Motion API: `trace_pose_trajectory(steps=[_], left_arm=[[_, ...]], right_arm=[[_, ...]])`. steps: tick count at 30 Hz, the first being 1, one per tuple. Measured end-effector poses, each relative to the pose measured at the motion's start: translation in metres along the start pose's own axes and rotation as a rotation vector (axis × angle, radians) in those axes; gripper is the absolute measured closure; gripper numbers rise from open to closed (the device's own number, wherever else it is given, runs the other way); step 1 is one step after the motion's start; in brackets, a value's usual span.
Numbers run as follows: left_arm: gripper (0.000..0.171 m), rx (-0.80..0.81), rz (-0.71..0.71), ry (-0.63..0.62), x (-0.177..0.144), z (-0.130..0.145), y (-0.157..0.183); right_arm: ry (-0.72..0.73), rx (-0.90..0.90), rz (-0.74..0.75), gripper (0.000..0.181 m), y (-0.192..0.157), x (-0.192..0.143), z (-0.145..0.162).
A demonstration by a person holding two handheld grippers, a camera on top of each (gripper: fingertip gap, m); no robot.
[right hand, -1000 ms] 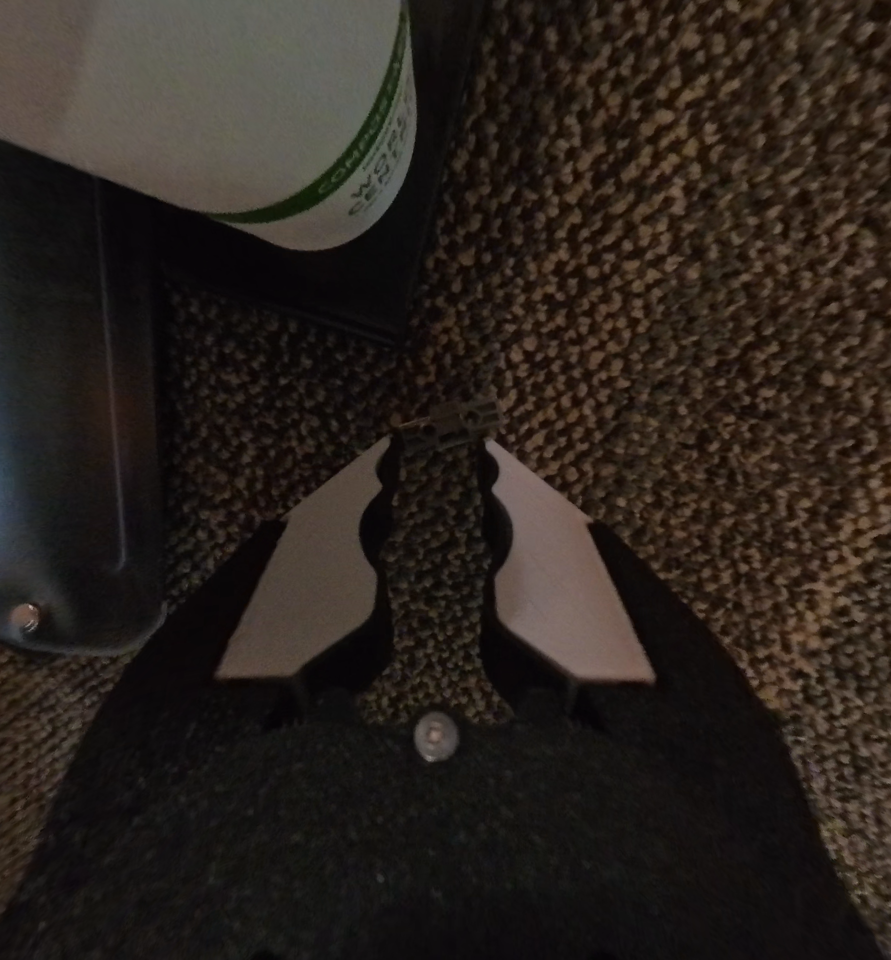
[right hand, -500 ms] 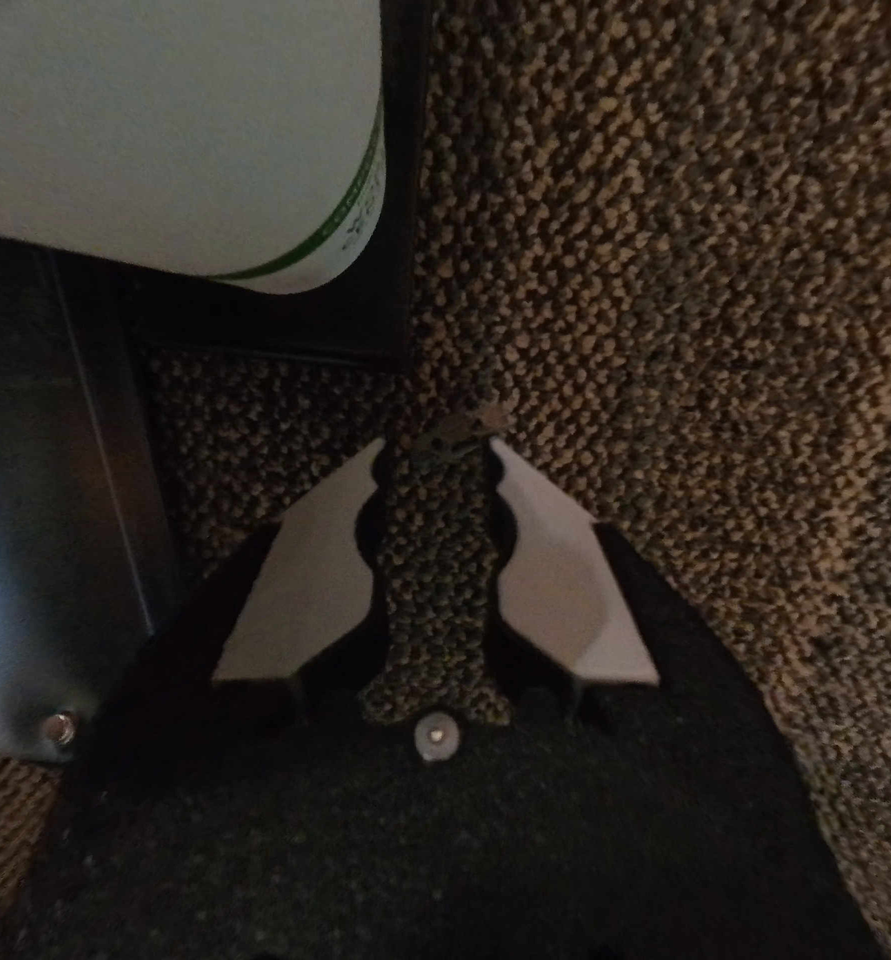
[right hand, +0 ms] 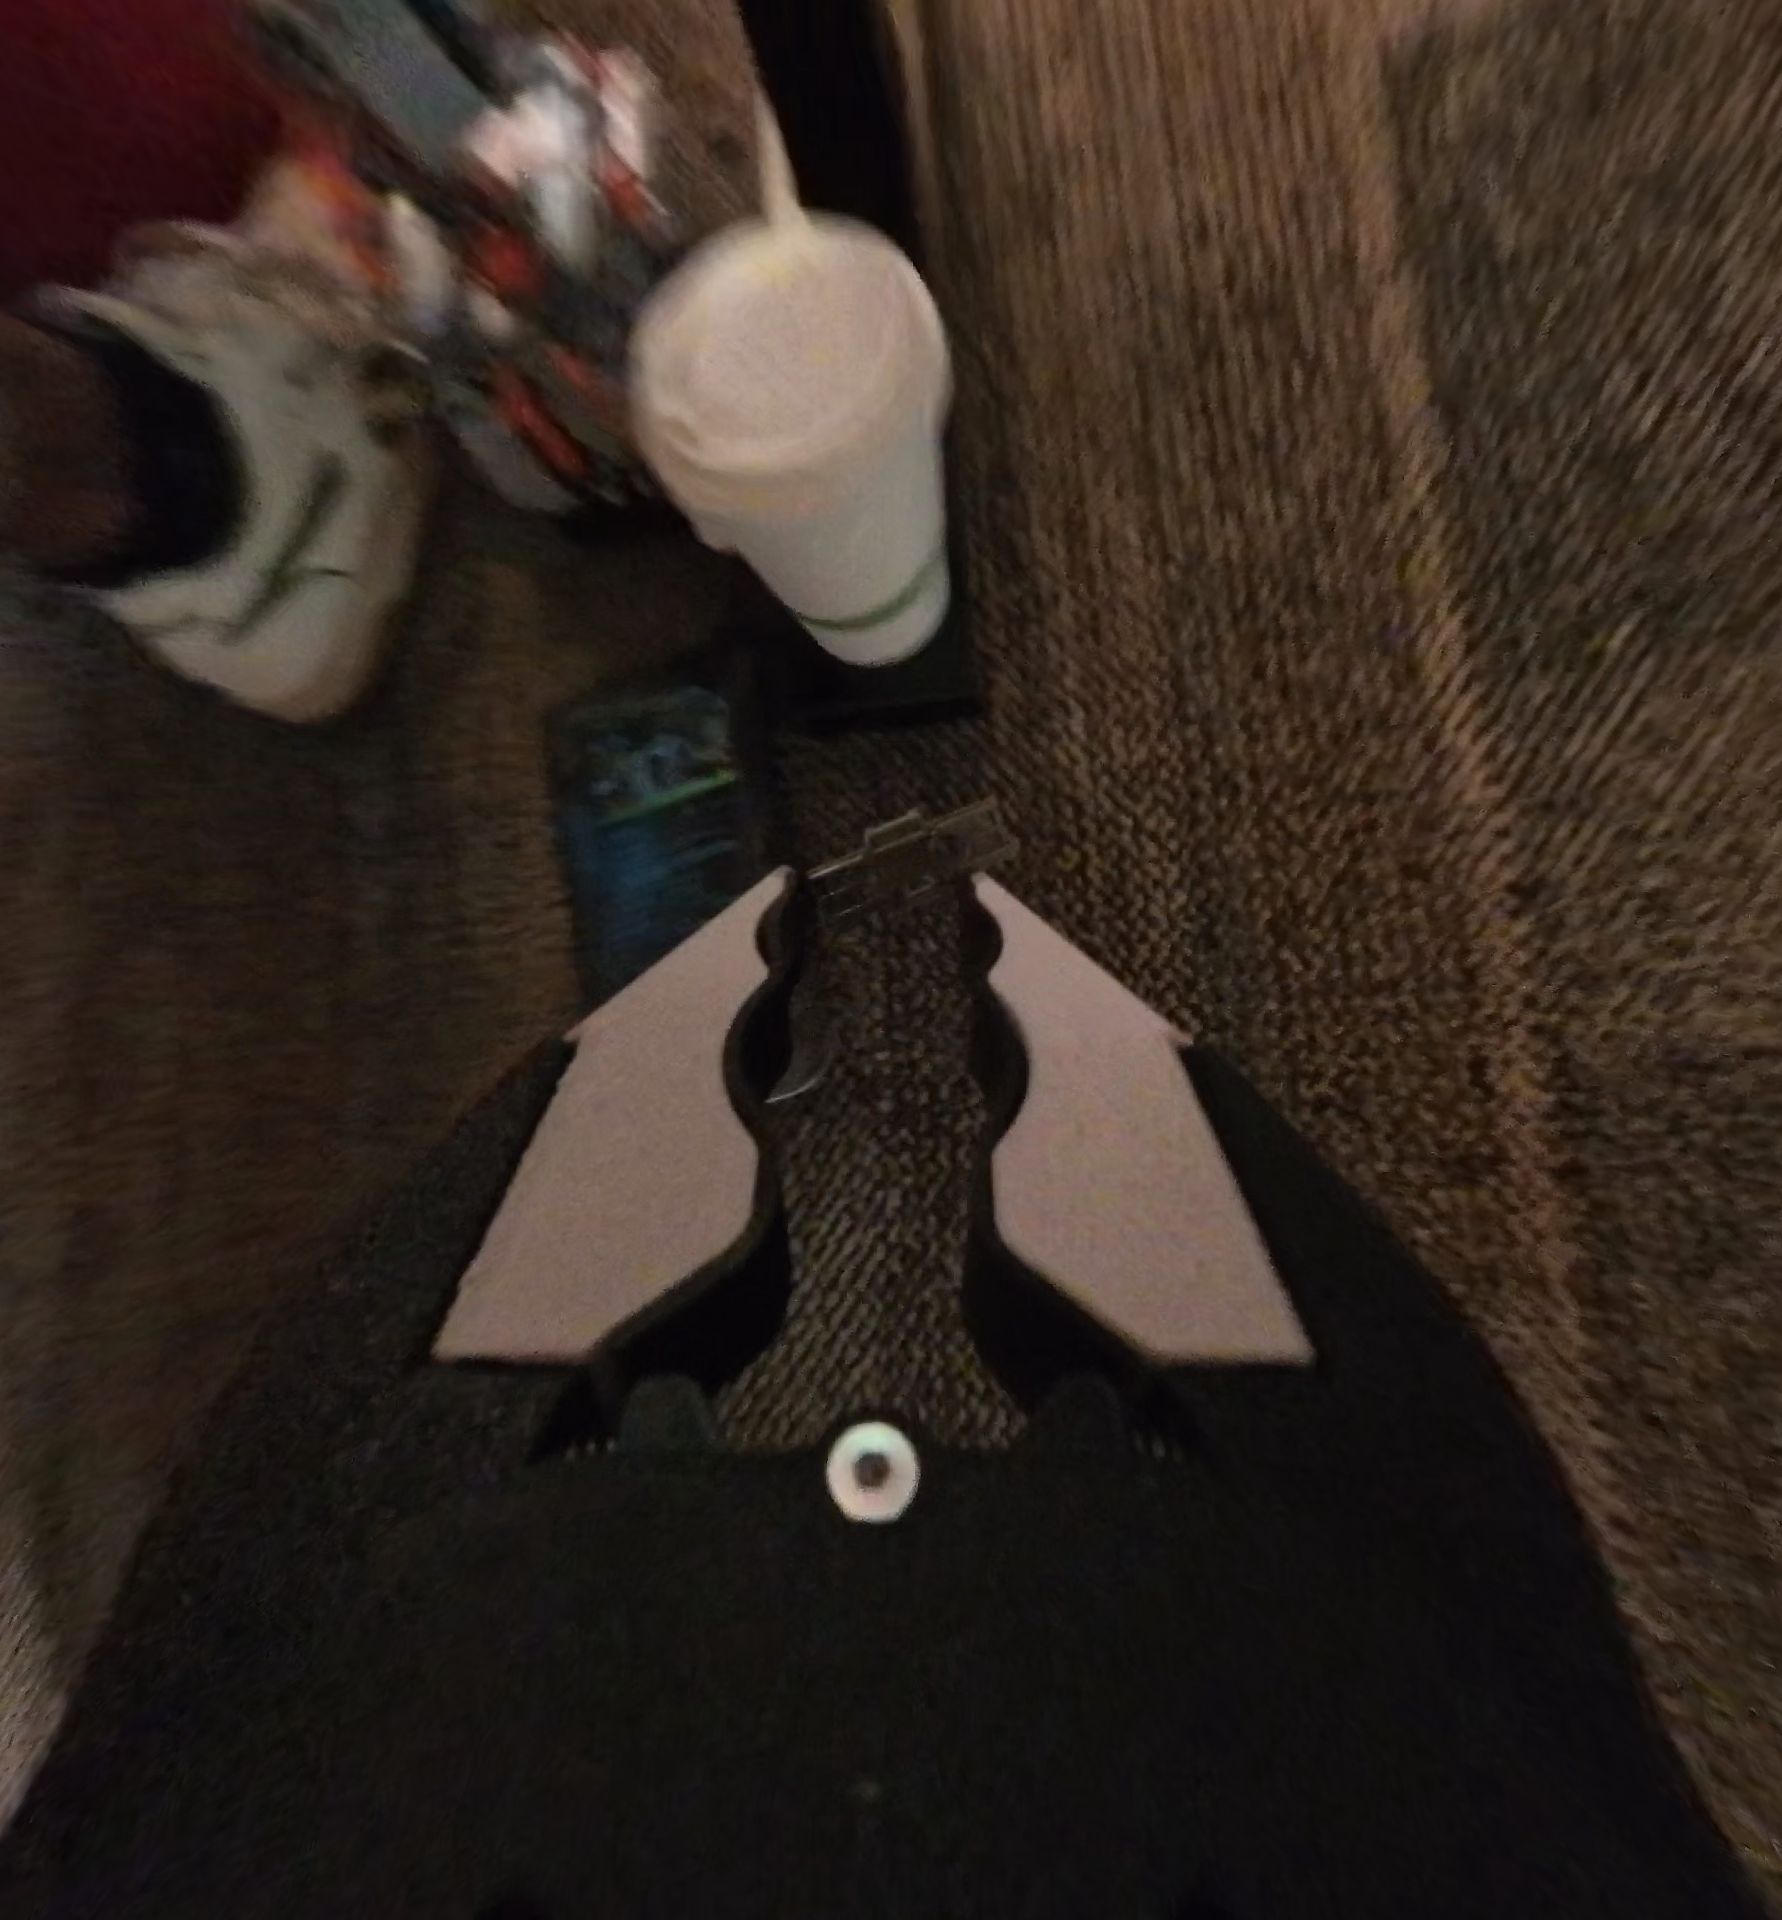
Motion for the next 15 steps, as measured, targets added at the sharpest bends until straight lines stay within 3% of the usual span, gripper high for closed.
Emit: trace_pose_trajectory(steps=[5, 9, 12, 15], left_arm=[[0.118, -0.110, -0.029, 0.130, -0.063, 0.014, -0.002], [0.118, -0.206, -0.030, 0.198, -0.117, 0.041, -0.007], [0.118, -0.247, -0.024, 0.193, -0.149, 0.068, -0.016], [0.117, -0.279, 0.020, 0.142, -0.171, 0.098, -0.029]], right_arm=[[0.226, -0.169, -0.132, 0.152, -0.078, -0.182, -0.083], [0.416, -0.410, -0.229, 0.153, -0.175, -0.319, -0.161], [0.524, -0.614, -0.299, 0.153, -0.264, -0.382, -0.205], [0.565, -0.728, -0.447, 0.152, -0.351, -0.397, -0.240]])
Point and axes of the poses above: each gripper's, where its closed fingertips meet, x out along the fingers, z out of its underside, y = z × x across the jaws, the point moved 7 cm from there along -x, back along the fingers, and after that the axes turned 9 degrees about x, right-handed, at the moved point
